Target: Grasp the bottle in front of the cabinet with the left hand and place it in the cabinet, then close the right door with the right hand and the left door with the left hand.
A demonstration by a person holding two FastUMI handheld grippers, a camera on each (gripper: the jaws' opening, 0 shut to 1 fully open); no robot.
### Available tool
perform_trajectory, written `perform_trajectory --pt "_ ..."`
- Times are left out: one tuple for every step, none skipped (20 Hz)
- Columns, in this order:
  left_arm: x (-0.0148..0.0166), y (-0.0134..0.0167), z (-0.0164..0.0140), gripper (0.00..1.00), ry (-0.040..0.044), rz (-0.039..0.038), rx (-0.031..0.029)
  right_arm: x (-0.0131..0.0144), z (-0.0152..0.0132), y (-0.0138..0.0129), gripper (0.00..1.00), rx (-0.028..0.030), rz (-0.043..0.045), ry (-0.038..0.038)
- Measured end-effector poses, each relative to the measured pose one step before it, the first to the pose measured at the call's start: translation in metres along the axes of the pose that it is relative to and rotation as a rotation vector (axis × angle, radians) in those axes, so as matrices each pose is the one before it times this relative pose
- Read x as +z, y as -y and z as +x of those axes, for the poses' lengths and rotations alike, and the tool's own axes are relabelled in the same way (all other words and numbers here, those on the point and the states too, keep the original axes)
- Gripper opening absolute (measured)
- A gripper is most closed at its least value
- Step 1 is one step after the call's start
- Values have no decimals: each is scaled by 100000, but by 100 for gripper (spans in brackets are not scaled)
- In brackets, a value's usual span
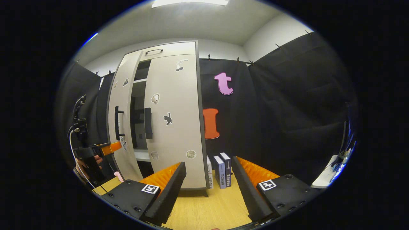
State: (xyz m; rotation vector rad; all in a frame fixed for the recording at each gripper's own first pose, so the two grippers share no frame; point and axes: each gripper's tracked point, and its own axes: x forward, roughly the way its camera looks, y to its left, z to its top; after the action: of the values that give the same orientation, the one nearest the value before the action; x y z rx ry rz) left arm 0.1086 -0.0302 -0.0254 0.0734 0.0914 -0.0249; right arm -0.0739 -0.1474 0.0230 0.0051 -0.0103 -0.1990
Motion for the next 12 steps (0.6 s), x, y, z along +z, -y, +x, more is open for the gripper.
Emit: perform_trajectory --pt "-303 137 186 94 -1053 -801 -278 -68 88 32 97 -495 439 116" --pt "62 321 396 94 -226 -1500 -825 -165 -52 9 97 -499 348 -269" --pt "-201 383 341 94 -615 -1443 -1348 -147 79 80 97 -815 77 -215" --pt "-45 349 552 94 -205 -922 -1092 -67 -43 238 97 -1143 87 111" --pt "-168 175 562 94 -215 -42 -466 -36 5 204 97 -1244 190 53" --pt "-126 141 457 95 -69 621 -399 -19 -56 177 97 -1113 298 -61" --pt "-101 104 705 95 -252 1107 -498 -14 -5 133 97 -1014 301 202" --pt "10 50 143 94 659 627 -77 7 -45 265 97 -1314 198 353" --pt "-117 118 335 95 -277 479 -369 -2 100 211 97 -1324 16 313" --pt "-11 122 141 94 257 549 -377 75 -92 230 97 -1315 45 201" --pt "-52 79 264 94 234 317 -231 -7 49 125 97 -1131 42 68" --pt "-27 -158 110 94 246 484 1299 -2 -66 98 97 -729 -201 14"
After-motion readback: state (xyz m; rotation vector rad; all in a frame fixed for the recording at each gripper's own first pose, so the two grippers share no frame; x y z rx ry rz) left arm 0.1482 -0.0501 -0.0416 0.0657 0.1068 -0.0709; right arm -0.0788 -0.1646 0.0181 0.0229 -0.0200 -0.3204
